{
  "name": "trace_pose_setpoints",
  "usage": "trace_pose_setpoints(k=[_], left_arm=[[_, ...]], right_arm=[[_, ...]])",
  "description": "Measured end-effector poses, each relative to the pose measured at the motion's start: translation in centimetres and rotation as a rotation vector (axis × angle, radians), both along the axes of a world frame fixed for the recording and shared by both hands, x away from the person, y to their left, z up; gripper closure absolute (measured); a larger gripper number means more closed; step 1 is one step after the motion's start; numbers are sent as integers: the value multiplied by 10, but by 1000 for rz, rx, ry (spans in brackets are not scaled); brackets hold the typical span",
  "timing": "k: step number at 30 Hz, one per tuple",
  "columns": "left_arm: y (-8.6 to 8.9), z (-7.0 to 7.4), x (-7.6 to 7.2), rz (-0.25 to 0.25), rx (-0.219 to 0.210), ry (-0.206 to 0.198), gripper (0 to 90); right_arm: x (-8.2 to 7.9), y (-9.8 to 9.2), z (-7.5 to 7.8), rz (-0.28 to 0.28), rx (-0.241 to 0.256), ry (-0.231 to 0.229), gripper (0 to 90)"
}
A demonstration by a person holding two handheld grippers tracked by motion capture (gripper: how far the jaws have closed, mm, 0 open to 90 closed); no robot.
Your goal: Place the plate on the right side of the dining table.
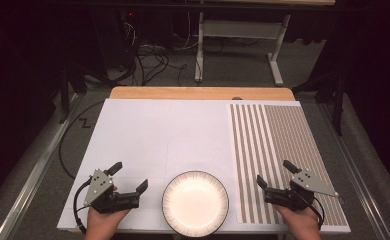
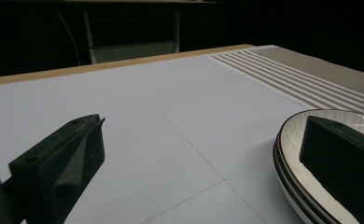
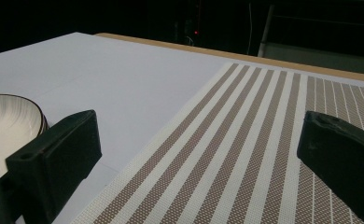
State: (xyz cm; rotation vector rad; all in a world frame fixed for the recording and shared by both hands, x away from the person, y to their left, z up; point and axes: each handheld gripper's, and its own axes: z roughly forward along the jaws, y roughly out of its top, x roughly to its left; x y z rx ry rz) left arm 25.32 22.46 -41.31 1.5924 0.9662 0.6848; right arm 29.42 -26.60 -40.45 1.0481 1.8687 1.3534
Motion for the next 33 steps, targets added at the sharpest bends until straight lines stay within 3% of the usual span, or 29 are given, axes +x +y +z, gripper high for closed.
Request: trace_pose_setpoints(k=[9,17,33], left_arm=[[1,-2,1,5,-18,21,5],[0,-3,3,4,-4,14,6],[-2,-3,3,4,-1,7,5]], right_arm=[[0,-2,0,-5,0,-5,7],[0,1,-1,1,-13,1,7],[-5,34,-2,106,-69,7,10]])
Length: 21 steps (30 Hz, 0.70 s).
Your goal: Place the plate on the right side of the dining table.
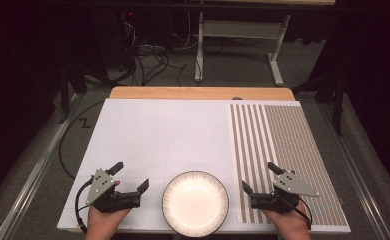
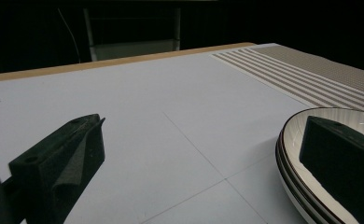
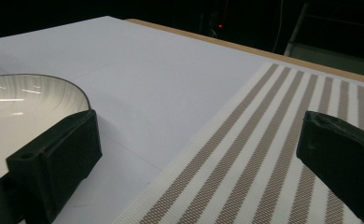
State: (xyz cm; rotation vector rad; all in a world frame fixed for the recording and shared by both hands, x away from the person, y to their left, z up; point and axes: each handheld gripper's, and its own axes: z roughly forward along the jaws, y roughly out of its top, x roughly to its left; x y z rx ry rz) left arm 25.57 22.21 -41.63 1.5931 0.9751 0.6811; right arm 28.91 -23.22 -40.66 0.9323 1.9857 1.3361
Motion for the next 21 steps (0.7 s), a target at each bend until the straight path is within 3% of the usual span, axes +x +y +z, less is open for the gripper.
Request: trace_pose_setpoints(k=[8,21], left_arm=[[-1,0,-1,-8,1,-1,5],[-4,0,-1,-17,7,-4,5]], right_arm=[[-5,22,-2,72,-26,8,15],[-8,35,-2,105,-35,13,21]])
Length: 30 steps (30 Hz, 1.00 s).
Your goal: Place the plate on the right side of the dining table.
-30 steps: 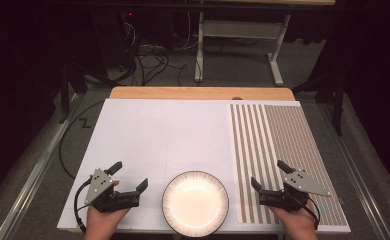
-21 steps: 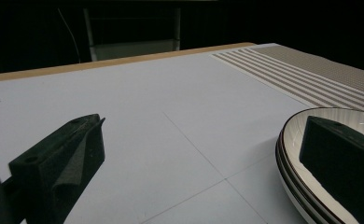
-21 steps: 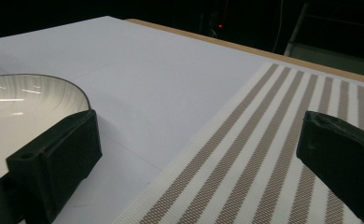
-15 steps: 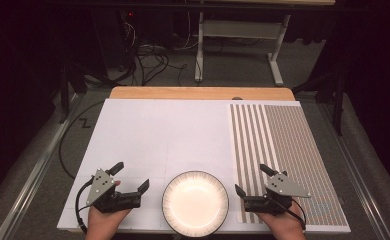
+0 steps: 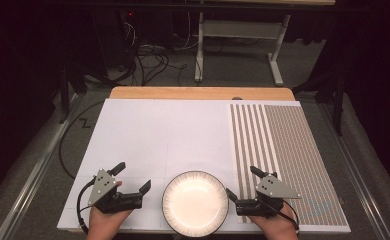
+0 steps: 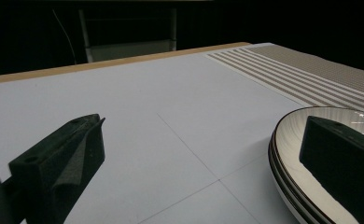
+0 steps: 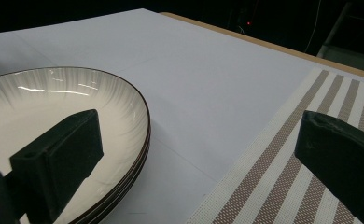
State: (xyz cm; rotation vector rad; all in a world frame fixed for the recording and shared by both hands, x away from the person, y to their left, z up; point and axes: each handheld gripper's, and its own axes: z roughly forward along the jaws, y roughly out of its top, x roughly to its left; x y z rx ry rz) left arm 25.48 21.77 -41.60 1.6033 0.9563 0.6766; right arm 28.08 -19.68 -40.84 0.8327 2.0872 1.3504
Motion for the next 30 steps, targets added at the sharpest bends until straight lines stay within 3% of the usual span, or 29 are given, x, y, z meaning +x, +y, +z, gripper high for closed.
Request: trace_pose_setpoints(k=[3,13,20,30], left_arm=[[0,0,0,-2,2,-1,5],[-2,0,-1,-2,3,-7,5],[-2,1,-2,-2,2,-11,5],[-2,1,-2,-2,5,-9,6]], right_arm=[[0,-1,0,-1,3,7,36],[1,-1,3,4,-39,41,223],[-1,-2,3,38,-72,58,367],[-3,-5,3,97,-78,65,591]])
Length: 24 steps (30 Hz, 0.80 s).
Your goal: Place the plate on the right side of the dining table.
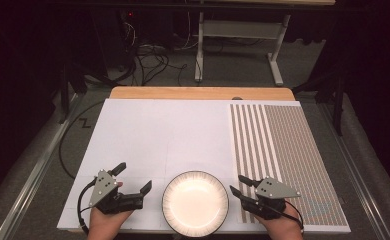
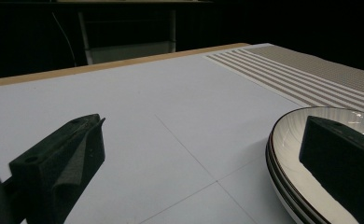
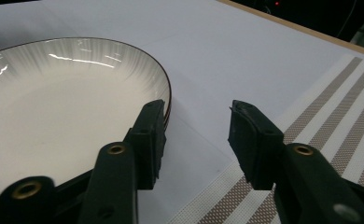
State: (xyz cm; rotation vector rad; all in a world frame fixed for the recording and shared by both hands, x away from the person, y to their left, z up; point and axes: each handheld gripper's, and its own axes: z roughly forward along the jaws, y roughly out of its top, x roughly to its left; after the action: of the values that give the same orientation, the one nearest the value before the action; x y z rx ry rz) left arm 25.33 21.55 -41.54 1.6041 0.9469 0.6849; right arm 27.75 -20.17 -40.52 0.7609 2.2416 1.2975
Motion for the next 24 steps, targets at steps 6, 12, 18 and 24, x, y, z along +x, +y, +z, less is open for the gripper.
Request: trace_pose_setpoints(k=[6,12,18,24], left_arm=[[0,0,0,-4,-1,-1,6],[1,0,0,-5,-4,0,6],[1,0,0,-6,-4,0,6],[0,0,0,-8,-5,0,6]], right_arm=[[-3,1,2,32,-20,39,742],[-6,-1,6,61,-18,84,893],[-7,4,6,98,-52,154,900],[-9,10,6,131,-87,174,900]])
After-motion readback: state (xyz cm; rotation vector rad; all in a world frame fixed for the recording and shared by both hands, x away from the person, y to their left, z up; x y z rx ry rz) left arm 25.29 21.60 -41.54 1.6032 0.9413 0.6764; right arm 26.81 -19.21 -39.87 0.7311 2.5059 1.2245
